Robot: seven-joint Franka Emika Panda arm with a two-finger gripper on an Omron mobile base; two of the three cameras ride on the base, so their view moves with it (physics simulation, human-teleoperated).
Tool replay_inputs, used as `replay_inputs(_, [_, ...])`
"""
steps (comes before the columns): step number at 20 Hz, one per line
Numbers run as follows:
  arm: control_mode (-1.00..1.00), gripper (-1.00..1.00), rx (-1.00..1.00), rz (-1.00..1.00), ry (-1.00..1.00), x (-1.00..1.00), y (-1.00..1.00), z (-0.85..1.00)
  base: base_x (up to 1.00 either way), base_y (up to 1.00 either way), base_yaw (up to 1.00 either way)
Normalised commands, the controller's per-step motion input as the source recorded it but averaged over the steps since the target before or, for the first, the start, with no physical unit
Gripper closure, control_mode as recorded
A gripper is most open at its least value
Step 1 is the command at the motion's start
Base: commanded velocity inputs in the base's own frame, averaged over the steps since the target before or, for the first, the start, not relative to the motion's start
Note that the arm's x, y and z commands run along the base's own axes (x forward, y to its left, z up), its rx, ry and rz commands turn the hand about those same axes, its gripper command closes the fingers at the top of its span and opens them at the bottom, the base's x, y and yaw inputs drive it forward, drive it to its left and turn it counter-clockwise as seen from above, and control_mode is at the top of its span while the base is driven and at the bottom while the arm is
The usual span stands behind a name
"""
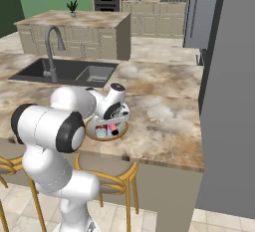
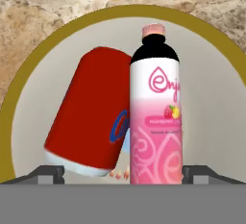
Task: Open the fridge, grab two sodas, and place both sodas inside the bowl with ice on the dining counter.
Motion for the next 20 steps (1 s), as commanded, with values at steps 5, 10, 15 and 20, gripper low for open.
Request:
replay_inputs(5, [-1.00,-1.00,0.00,-0.01,-0.03,-0.48,0.00,0.47,0.00,0.00,0.00])
replay_inputs(10, [-1.00,-1.00,0.00,-0.01,-0.03,-0.50,0.07,0.56,0.00,0.00,0.00])
replay_inputs(15, [-1.00,-1.00,0.00,-0.01,-0.02,-0.60,0.04,0.56,0.00,0.00,0.00])
replay_inputs(20, [-1.00,-1.00,0.00,-0.02,0.00,-0.66,0.01,0.54,0.00,0.00,0.00])
